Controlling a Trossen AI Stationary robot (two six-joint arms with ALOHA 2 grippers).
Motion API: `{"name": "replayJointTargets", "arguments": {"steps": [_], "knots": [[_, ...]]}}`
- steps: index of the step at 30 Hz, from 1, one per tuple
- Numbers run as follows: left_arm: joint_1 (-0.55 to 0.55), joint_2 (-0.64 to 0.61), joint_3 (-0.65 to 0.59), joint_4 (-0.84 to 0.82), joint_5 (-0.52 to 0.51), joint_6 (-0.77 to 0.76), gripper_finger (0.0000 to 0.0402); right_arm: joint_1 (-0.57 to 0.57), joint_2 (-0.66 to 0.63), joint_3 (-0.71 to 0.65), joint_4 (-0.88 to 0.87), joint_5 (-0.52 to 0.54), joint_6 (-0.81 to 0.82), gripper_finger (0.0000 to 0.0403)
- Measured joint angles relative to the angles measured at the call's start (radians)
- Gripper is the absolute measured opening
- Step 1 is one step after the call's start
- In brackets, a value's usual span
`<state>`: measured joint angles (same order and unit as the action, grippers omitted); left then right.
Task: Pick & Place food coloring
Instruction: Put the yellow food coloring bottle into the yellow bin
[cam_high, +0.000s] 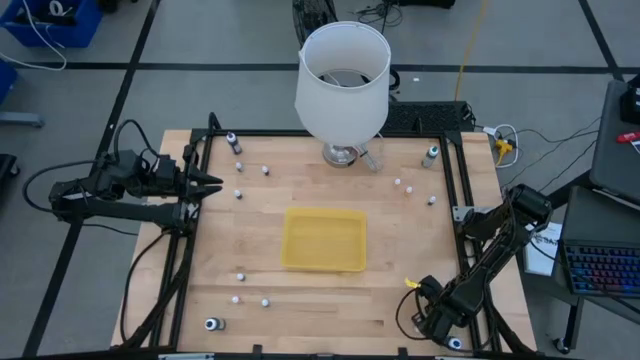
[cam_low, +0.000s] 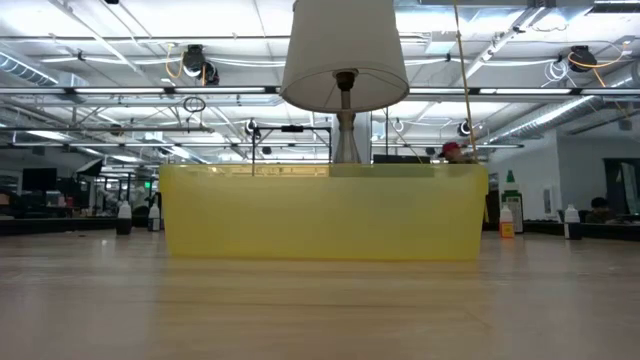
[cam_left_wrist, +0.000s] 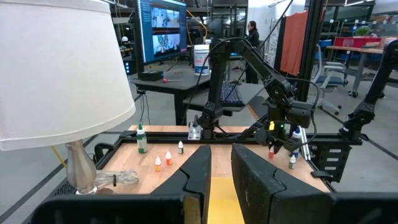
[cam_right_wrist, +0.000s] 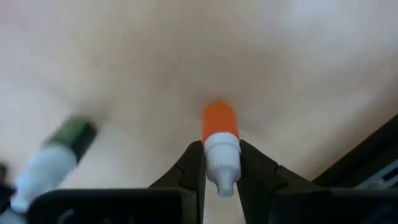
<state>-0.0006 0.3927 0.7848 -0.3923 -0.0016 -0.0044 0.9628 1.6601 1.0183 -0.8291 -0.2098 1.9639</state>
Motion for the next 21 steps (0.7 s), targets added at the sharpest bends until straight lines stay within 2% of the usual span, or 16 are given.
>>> {"name": "replayJointTargets", "arguments": {"steps": [4, 10, 15, 21], "knots": [[0.000, 0.000, 0.000, 0.000, 0.000, 0.000, 0.0067, -0.032, -0.048, 0.000, -0.055, 0.077, -0.060, 0.0053], [0.000, 0.000, 0.000, 0.000, 0.000, 0.000, 0.0067, -0.124, -0.151, 0.000, -0.125, 0.262, -0.233, 0.0053], [0.000, 0.000, 0.000, 0.000, 0.000, 0.000, 0.0067, -0.268, -0.231, 0.001, -0.118, 0.368, -0.495, 0.0053], [0.000, 0.000, 0.000, 0.000, 0.000, 0.000, 0.0067, -0.490, -0.256, 0.079, -0.096, 0.392, -0.902, 0.0052]]}}
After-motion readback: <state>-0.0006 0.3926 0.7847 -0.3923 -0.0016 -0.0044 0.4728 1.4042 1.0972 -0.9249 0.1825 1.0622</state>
